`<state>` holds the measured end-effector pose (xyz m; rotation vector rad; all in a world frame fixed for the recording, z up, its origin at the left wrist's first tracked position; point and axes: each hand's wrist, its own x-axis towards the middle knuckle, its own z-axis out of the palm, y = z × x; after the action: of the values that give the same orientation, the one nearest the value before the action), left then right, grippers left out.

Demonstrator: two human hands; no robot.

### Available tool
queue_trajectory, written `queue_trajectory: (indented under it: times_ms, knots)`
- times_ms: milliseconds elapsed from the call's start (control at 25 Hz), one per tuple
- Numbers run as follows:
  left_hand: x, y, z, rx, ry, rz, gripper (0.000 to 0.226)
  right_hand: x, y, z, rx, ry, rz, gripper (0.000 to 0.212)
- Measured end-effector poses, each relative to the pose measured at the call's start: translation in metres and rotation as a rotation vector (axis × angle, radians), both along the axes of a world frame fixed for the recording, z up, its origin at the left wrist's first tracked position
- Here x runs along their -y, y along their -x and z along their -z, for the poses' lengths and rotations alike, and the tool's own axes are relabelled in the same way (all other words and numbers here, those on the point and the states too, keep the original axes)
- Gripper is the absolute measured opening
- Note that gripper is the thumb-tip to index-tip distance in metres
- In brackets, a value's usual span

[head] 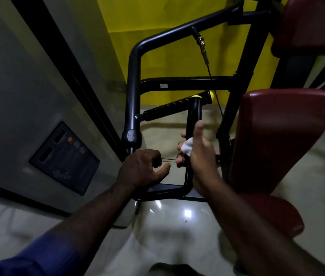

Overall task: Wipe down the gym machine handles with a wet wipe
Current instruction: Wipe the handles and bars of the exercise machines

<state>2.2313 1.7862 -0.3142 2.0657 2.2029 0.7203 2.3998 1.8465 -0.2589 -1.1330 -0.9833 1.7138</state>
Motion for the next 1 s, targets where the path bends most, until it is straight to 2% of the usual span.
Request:
queue_trajectory:
  times_ms: [80, 200, 320, 400, 480, 560, 600, 680, 760, 800, 880, 1000]
  knots:
    - [-0.001, 0.0, 0.0, -0.003, -0.001, -0.003, 0.037, -0.004, 0.006, 0.002, 0.19, -0.185, 0.029, 0.05]
    - [-0.001, 0.001, 0.002, 0.006, 0.012, -0.007, 0.038, -0.06, 0.021, -0.02, 0.66, -0.463, 0.103, 0.065]
    - [0.0, 0.0, 0.001, -0.006, 0.034, -0.015, 0.039, -0.102, 0.028, -0.044, 1.081, -0.78, -0.016, 0.042]
    - [0.001, -0.001, -0.001, -0.005, 0.038, -0.013, 0.039, -0.115, 0.034, -0.055, 1.302, -0.819, -0.139, 0.048]
    - [0.002, -0.003, -0.004, -0.016, 0.047, -0.011, 0.039, -0.124, 0.041, -0.065, 1.37, -0.737, -0.225, 0.051]
    - [0.003, -0.005, -0.005, -0.037, 0.051, -0.008, 0.039, -0.127, 0.044, -0.073, 1.296, -0.624, -0.251, 0.049]
    - [0.004, -0.006, -0.005, -0.044, 0.047, -0.006, 0.04, -0.126, 0.042, -0.074, 1.142, -0.554, -0.205, 0.052]
    - [0.003, -0.005, -0.004, -0.035, 0.04, -0.007, 0.043, -0.114, 0.033, -0.067, 0.601, -0.327, -0.073, 0.055]
    - [0.001, -0.002, -0.004, -0.042, 0.047, -0.009, 0.045, -0.096, 0.02, -0.059, 0.027, -0.009, -0.046, 0.056]
    - [0.0, -0.002, -0.003, -0.048, 0.05, -0.009, 0.046, -0.086, 0.014, -0.053, -0.139, 0.107, -0.07, 0.058]
    - [0.001, -0.002, -0.001, -0.041, 0.037, -0.012, 0.047, -0.055, 0.007, -0.034, -0.197, 0.202, -0.083, 0.064]
    - [-0.001, 0.0, 0.002, -0.015, 0.017, -0.017, 0.045, 0.012, 0.004, 0.007, 0.108, 0.041, 0.052, 0.079]
